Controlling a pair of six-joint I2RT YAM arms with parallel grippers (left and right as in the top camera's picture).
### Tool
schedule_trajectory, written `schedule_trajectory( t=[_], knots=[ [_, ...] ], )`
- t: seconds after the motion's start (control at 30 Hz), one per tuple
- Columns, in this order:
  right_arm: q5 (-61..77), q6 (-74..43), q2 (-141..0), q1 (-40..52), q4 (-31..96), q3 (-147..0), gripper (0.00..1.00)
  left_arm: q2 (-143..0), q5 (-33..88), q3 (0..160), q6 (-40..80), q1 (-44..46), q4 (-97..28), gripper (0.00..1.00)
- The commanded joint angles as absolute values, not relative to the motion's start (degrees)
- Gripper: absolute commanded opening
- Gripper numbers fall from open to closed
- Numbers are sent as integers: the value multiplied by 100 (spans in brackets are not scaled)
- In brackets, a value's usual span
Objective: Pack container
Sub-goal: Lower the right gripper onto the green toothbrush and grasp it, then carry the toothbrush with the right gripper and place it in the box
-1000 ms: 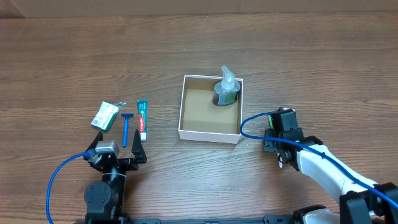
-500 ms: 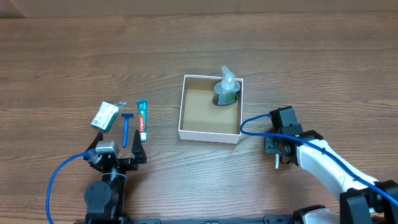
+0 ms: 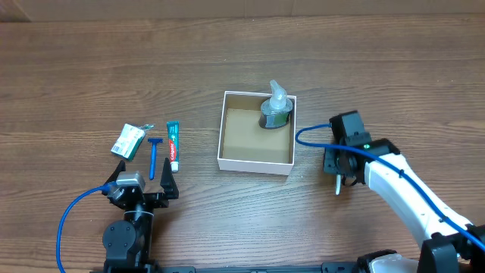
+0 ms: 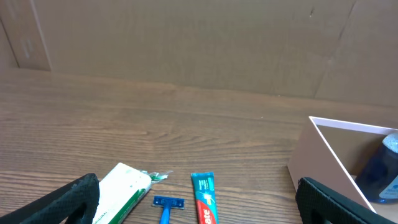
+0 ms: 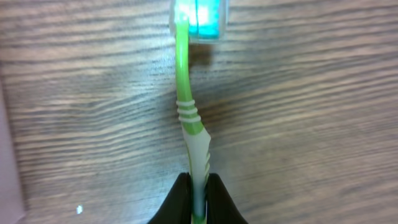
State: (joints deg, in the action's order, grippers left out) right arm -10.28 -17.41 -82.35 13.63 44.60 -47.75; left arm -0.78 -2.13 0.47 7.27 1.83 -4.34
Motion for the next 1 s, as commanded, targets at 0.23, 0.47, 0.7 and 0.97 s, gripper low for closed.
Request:
schedule_trajectory(
  t=[0.23,0.47,0.7,0.97],
  knots=[
    [-615,-1870,-7883,1352,6292,-6958,4,-27,-150,27,639,141,-423,100],
    [635,-1870,-7618,1468,6517,-7413,4,-27,-148,27,639,141,-423,100],
    [609,-1872,-7618,2596,6305,-7411,4,-27,-148,27,639,141,-425,100],
    [607,-2128,-7625,3968,5841,-7411,5,-27,-148,27,639,141,-423,100]
  ],
)
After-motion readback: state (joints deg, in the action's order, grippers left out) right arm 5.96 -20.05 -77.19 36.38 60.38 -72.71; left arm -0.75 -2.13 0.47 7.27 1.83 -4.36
